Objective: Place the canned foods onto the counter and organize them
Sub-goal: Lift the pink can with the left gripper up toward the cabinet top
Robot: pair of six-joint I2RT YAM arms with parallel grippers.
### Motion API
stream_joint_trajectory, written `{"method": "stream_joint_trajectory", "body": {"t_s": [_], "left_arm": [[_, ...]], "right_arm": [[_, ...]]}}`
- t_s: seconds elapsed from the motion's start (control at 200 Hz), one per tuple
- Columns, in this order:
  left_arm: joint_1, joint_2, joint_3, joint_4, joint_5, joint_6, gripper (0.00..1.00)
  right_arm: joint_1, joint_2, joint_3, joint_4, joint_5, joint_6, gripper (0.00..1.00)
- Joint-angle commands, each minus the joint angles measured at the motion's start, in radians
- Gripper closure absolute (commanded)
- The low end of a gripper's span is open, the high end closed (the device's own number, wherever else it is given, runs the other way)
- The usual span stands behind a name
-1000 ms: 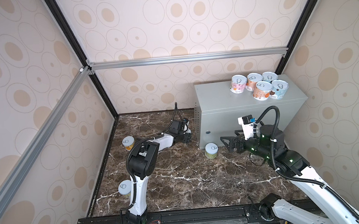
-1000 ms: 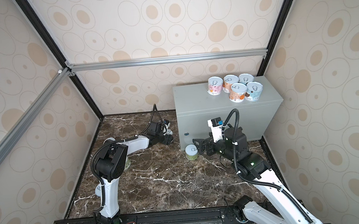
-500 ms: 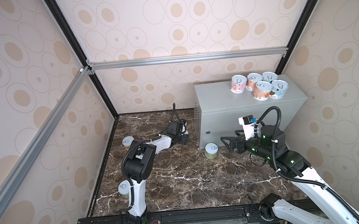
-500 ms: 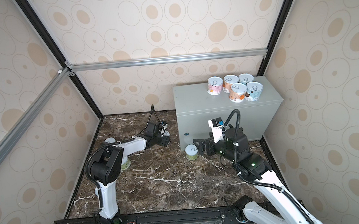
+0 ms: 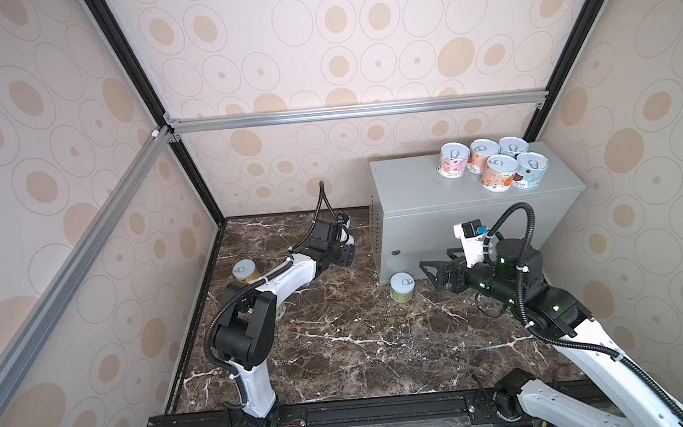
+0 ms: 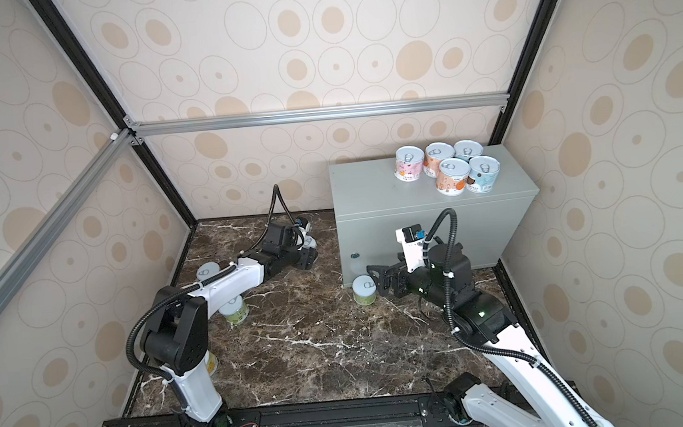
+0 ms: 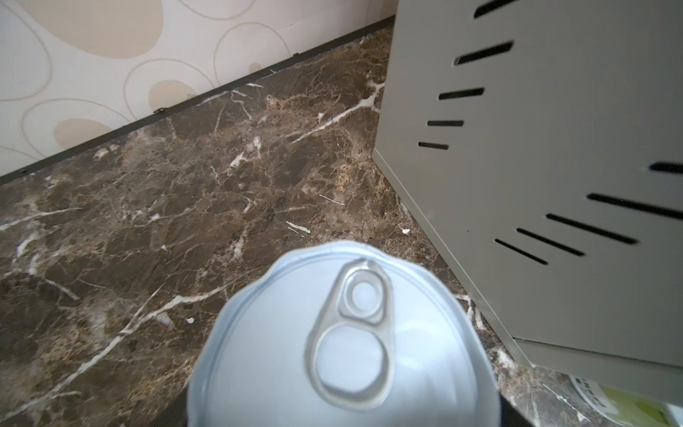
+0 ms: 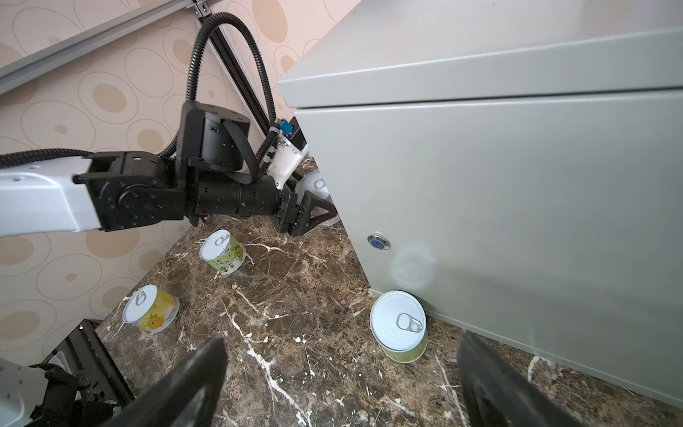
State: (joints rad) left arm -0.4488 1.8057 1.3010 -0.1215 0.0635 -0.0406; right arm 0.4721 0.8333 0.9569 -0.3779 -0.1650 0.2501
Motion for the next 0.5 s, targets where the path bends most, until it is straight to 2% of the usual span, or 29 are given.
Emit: {"method": "stream_joint_trajectory", "body": {"t_s": [0.0, 0.355, 0.495], "left_arm": [[0.013, -0.092, 0.007, -0.020, -0.020, -0.026, 0.37], [0.022, -0.257, 0.036, -0.188, -0.047, -0.072, 0.37], [0.022, -0.306, 0.070, -0.237, -0.024, -0.080, 0.37]], "right_arm": [[0.005, -0.002, -0.001, -0.002, -0.013, 0.008, 0.01], [0.006, 0.013, -0.006, 0.006, -0.033, 0.017, 0.01], [0.006, 0.021, -0.006, 0.006, -0.040, 0.021, 0.01]]}}
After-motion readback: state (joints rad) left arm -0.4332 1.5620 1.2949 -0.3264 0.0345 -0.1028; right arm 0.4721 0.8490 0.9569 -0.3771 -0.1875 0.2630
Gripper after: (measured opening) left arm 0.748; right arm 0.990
